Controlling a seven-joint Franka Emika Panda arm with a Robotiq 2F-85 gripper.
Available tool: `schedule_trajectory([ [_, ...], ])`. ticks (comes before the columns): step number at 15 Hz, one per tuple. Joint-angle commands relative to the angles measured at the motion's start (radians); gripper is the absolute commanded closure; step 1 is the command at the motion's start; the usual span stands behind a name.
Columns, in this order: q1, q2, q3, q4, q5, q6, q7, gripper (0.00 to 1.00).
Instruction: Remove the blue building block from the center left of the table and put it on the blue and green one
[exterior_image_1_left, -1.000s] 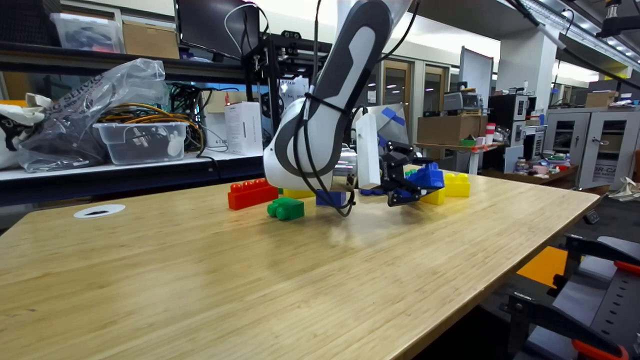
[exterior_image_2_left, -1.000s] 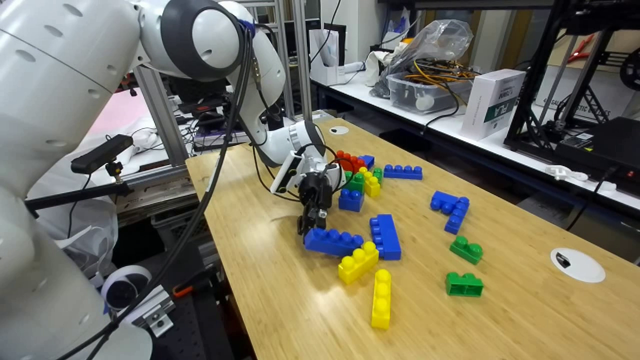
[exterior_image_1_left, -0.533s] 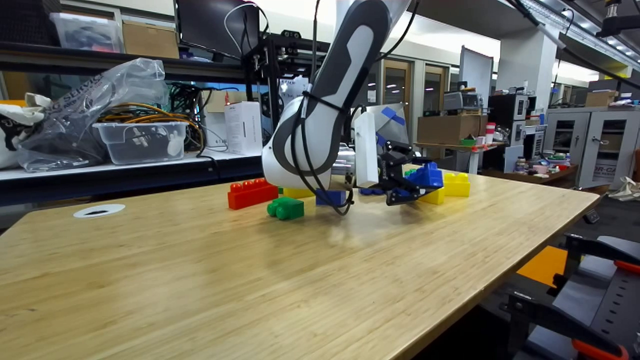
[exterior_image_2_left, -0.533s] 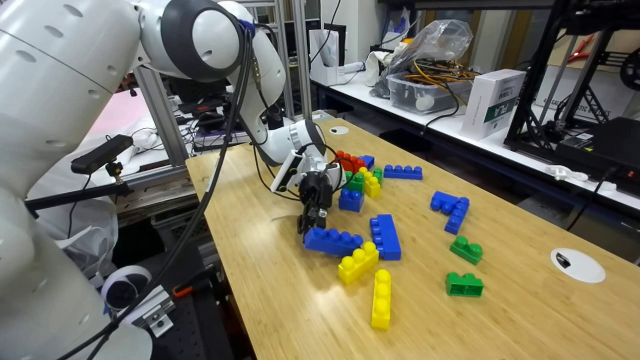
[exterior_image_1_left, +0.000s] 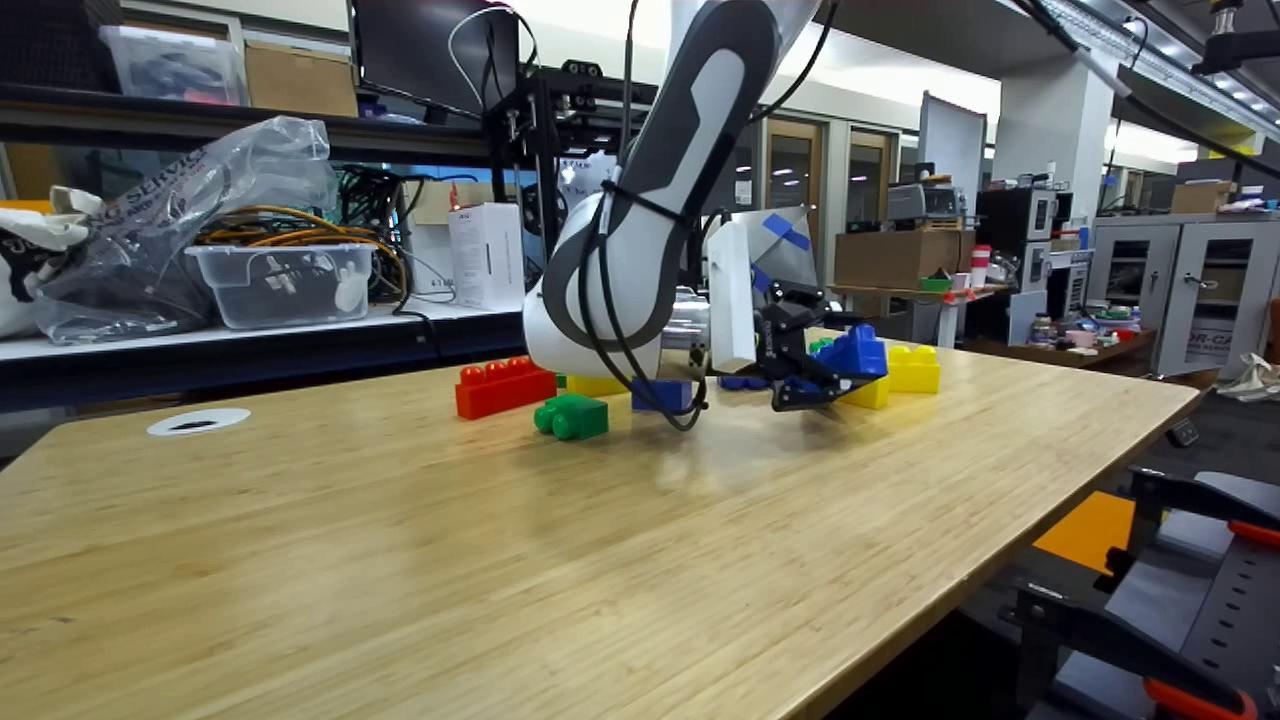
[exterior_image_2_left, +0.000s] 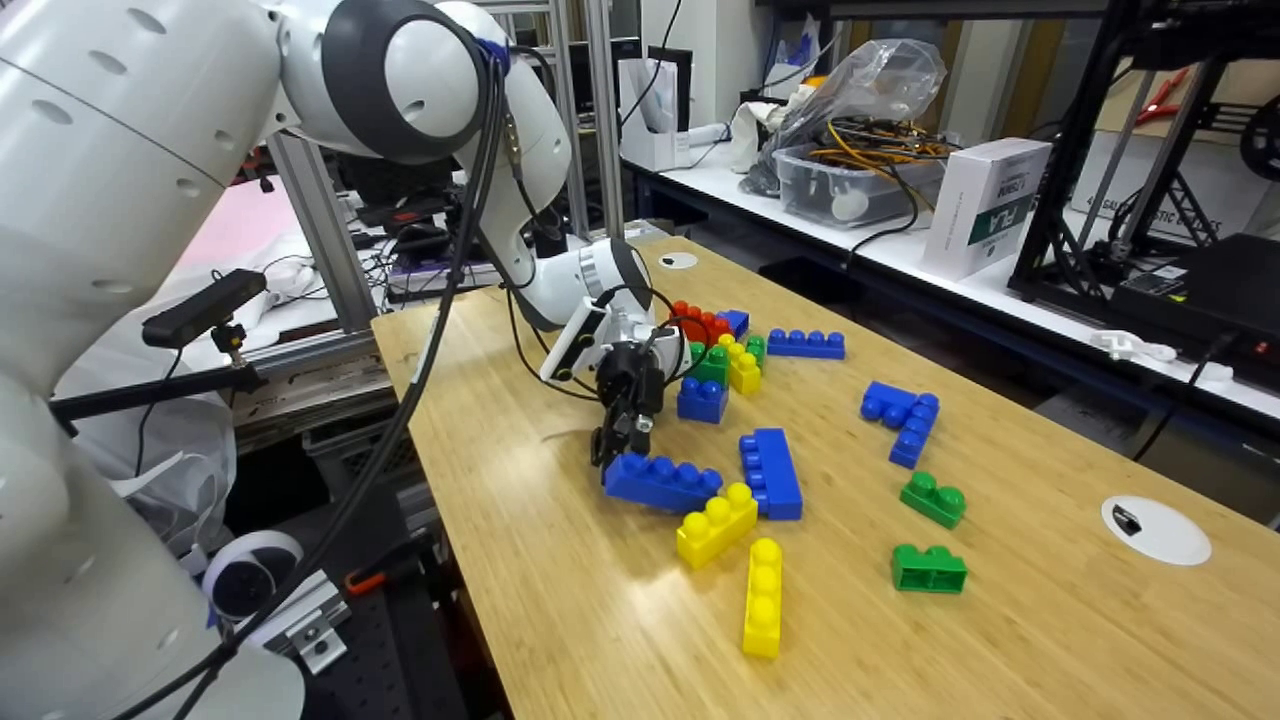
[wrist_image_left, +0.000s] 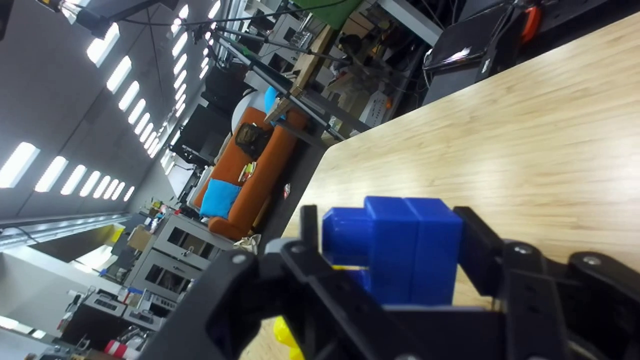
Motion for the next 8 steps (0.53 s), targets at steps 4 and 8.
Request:
schedule_trajectory([
  [4,0.000,0.022,0.000,0.035,0.025,-0.025,-0.055,0.00],
  [8,0.002,0.027,0.000,0.039,0.029,-0.023,-0.063,0.02],
])
